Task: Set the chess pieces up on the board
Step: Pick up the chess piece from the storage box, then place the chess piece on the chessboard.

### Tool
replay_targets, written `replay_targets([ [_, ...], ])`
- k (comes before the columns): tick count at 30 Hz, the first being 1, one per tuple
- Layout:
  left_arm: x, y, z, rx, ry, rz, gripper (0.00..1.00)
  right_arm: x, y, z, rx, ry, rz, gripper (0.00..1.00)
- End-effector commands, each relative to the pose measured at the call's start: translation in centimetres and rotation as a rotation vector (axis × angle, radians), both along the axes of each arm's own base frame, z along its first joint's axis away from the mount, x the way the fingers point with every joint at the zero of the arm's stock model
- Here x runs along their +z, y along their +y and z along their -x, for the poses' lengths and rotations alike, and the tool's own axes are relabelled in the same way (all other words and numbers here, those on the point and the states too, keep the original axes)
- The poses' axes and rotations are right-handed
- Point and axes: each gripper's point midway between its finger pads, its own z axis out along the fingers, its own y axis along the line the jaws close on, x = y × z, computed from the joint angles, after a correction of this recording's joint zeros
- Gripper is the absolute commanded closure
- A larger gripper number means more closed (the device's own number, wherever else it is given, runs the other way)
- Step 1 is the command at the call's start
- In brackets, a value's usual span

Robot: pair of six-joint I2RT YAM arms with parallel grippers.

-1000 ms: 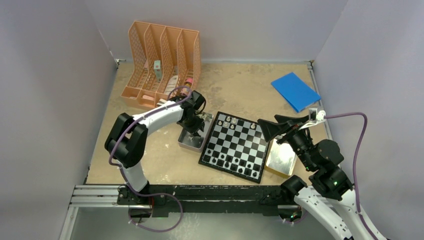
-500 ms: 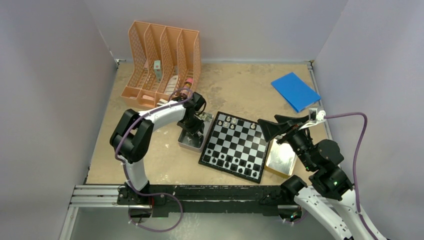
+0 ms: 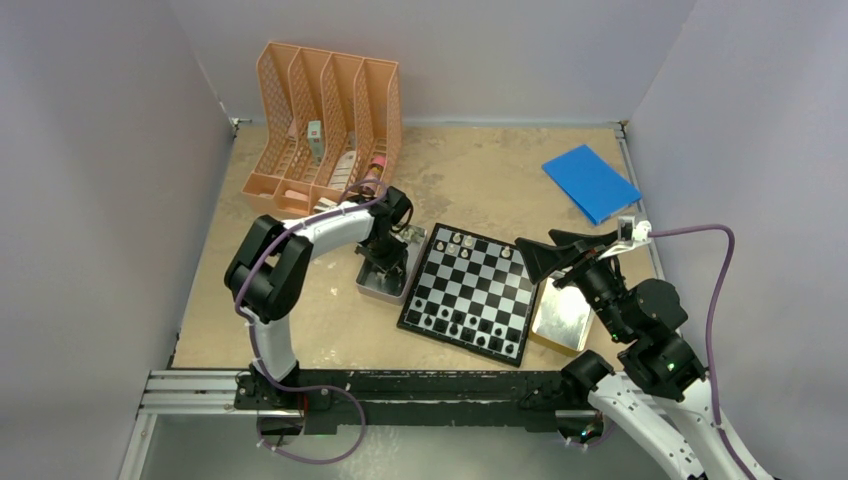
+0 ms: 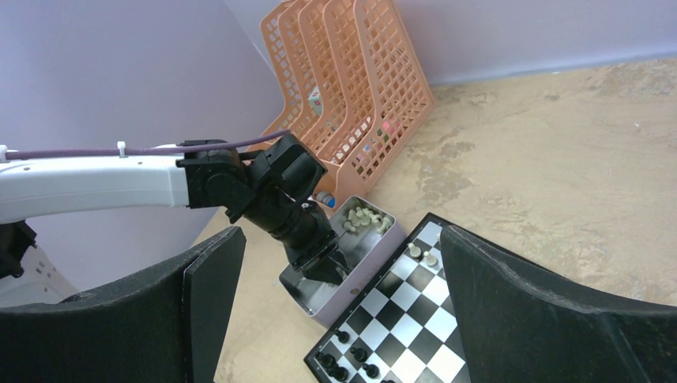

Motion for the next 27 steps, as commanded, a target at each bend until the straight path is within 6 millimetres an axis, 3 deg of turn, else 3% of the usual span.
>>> replay_targets([
  [1, 1.0, -0.3, -0.8, -0.005, -0.030, 0.019, 0.82, 2.2, 0.0, 0.2, 0.003, -0.060, -0.031, 0.06],
  [5, 2.5, -0.1, -1.5, -0.038, -0.088, 0.012, 0.88, 2.0, 0.2, 0.0, 0.009, -0.051, -0.032, 0.06],
  [17, 8.5, 0.5, -2.9, -0.264, -0.354, 0.014, 0.88, 1.2, 1.1, -0.4, 0.032, -0.007, -0.059, 0.06],
  [22, 12.9, -0.1, -4.3, -0.472, -0.618, 0.028, 0.89, 1.0, 2.5, -0.8, 0.081, 0.014, -0.064, 0.06],
  [27, 18.3, -0.4, -4.2, -0.711, -0.949, 0.014, 0.90, 0.6, 3.9, -1.5, 0.120, 0.043, -0.059, 0.06],
])
